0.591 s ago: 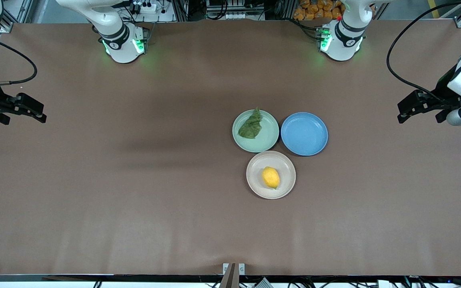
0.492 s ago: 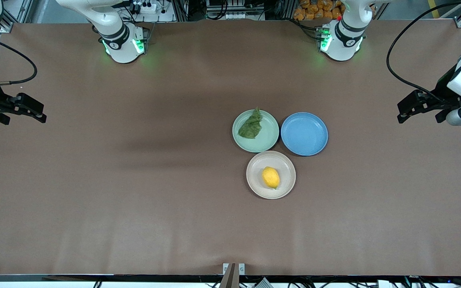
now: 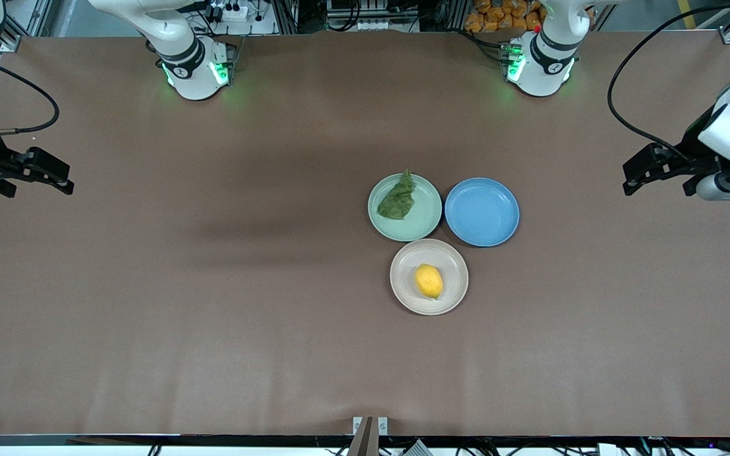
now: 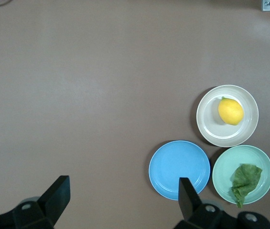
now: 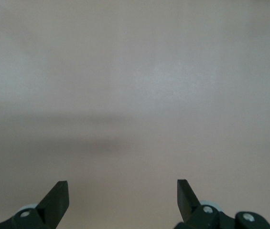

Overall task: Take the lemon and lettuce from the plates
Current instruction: 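Move the left gripper from rest toward the cream plate with the lemon, then lower the left gripper over the lemon while the right gripper reaches out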

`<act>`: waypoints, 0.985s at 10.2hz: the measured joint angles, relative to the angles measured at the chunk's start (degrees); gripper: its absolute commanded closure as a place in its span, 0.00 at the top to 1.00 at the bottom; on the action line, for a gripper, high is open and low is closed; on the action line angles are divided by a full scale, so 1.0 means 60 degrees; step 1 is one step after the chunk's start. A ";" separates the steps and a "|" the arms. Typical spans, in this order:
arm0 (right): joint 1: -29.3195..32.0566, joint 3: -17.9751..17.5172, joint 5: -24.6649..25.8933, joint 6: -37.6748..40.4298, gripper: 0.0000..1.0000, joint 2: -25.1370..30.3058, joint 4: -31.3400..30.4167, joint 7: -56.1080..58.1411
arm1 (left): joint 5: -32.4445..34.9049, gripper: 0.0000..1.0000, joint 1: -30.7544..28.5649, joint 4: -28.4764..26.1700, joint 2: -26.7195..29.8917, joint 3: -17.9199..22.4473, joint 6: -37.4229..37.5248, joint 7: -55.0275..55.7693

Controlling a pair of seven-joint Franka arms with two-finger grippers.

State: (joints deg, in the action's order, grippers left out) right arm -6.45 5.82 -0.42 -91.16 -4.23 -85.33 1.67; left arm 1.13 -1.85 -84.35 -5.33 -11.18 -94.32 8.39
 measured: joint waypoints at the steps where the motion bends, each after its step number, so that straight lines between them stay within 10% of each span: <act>1: 0.0000 -0.0001 0.0000 0.0000 1.00 0.0000 0.0001 0.0000 | -0.0002 1.00 0.0081 -0.0021 -0.0227 0.0000 -0.0002 0.0064; 10: -0.0003 -0.0510 -0.0028 -0.0008 1.00 -0.0017 0.0009 -0.0015 | -0.0013 1.00 0.2055 0.0143 -0.3814 0.0010 -0.2944 0.2978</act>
State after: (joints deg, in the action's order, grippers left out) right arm -6.47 2.76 -0.59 -91.20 -4.33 -85.27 1.59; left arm 1.05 10.48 -83.49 -28.21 -11.12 -111.99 26.26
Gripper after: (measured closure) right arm 0.000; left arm 0.000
